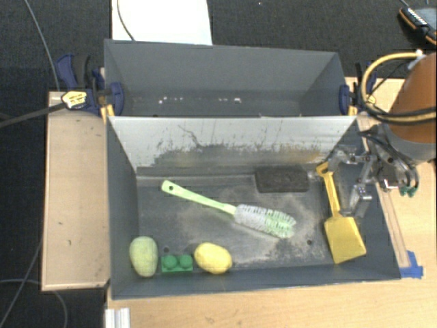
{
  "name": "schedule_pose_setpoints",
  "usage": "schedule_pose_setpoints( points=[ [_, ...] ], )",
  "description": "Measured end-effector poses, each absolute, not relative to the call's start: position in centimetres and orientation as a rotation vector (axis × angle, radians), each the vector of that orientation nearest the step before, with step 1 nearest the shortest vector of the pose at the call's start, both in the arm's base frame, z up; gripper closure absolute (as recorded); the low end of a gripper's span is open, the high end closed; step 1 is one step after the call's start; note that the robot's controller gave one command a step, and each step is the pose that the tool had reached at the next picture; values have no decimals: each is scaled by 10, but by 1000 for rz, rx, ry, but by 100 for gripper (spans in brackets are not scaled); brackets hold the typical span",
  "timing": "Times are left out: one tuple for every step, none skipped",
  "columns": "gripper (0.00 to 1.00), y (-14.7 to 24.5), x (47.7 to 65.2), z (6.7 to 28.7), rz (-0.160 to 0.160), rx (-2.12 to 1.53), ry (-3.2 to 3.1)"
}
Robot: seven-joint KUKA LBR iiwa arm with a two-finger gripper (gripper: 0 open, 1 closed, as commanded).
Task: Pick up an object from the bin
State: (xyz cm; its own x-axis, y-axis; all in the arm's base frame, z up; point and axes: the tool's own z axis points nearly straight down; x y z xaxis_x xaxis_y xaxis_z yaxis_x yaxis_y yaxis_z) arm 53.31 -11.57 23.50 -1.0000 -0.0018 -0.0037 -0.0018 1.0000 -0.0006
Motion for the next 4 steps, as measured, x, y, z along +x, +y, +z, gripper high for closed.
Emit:
schedule_pose_setpoints(
  points=[
    [0, -12, 524, 71, 1, -329, 3121],
    [0, -32, 541, 161, -7, -131, 3124],
    [0, -12, 523, 76, 8, -307, 3135],
    [0, -15, 510, 70, -6, -116, 3118]
  ],
)
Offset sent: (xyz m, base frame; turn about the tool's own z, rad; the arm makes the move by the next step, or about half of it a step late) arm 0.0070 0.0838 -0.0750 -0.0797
